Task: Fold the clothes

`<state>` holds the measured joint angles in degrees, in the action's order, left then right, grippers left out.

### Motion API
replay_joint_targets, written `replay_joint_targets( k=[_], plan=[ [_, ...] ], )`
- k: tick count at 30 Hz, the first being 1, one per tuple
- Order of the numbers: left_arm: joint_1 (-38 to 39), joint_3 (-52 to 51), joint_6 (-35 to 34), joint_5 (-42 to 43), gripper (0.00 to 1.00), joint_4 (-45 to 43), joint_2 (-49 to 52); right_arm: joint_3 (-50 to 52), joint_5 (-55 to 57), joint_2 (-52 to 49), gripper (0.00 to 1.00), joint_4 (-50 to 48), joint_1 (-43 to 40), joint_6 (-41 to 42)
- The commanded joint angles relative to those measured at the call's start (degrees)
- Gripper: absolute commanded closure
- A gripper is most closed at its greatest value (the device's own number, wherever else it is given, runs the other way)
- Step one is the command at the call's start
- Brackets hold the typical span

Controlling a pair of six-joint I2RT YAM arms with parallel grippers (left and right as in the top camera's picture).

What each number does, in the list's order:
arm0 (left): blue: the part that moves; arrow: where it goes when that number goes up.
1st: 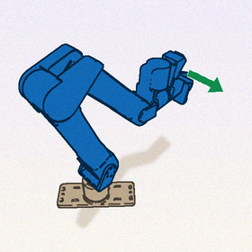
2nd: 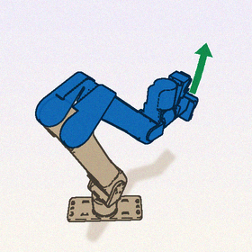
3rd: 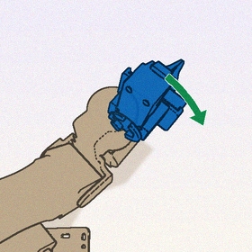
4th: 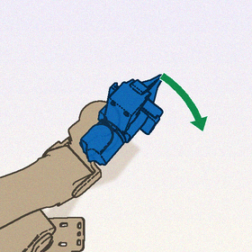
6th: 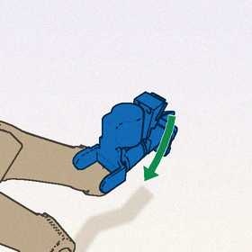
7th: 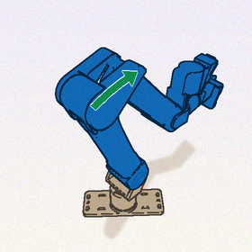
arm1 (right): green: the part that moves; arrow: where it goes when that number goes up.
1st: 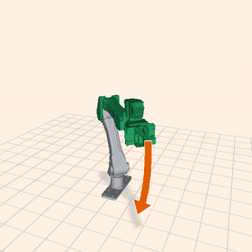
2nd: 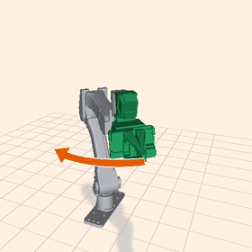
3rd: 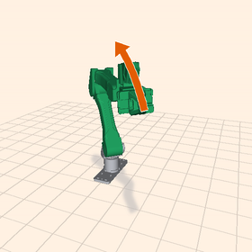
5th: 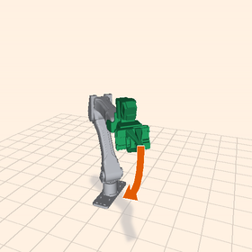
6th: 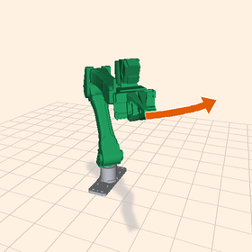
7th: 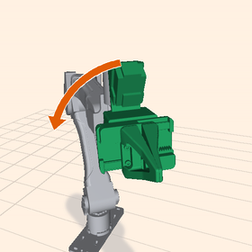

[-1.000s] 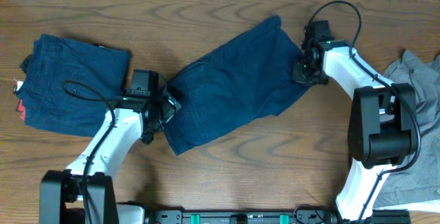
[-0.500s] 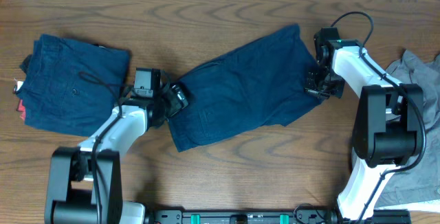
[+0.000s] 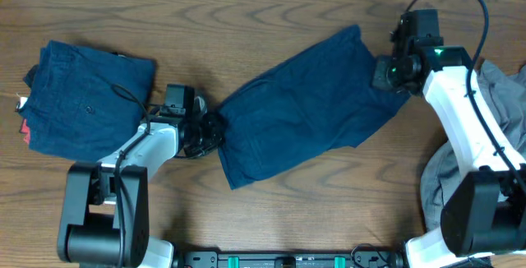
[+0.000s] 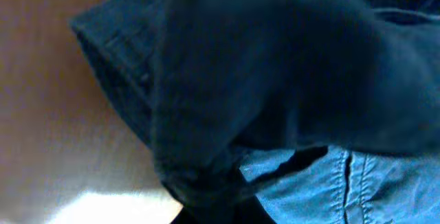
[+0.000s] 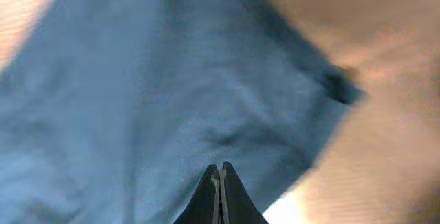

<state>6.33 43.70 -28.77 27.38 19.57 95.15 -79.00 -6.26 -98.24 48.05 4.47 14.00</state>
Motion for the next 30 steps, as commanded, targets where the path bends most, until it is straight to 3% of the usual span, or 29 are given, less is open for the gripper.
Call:
replay_joint_targets(
  k=[1,7,10,20,30],
  plan=[
    [-1.1,1.4,3.8,-1.3,0.94,5.8,-3.5,0.0,-13.9,-1.1,0.99,-0.3,4.5,-12.6],
    [-2.4,11.3,7.9,-1.3,0.94,21.9,-12.7,0.0,-17.6,-5.7,0.99,-2.5,14.7,-15.4],
    [-2.4,15.1,7.8,-1.1,0.94,25.7,-16.4,0.0,-19.7,-9.5,0.99,-4.8,20.7,-15.3],
    [-2.4,19.2,7.7,-1.0,0.94,27.5,-21.5,0.0,-18.8,-25.6,0.99,-18.1,37.4,-4.5],
    [-2.4,20.7,2.1,-0.8,0.94,22.0,-21.4,-0.4,-17.5,-27.1,0.93,-34.4,44.2,1.3]
  ],
)
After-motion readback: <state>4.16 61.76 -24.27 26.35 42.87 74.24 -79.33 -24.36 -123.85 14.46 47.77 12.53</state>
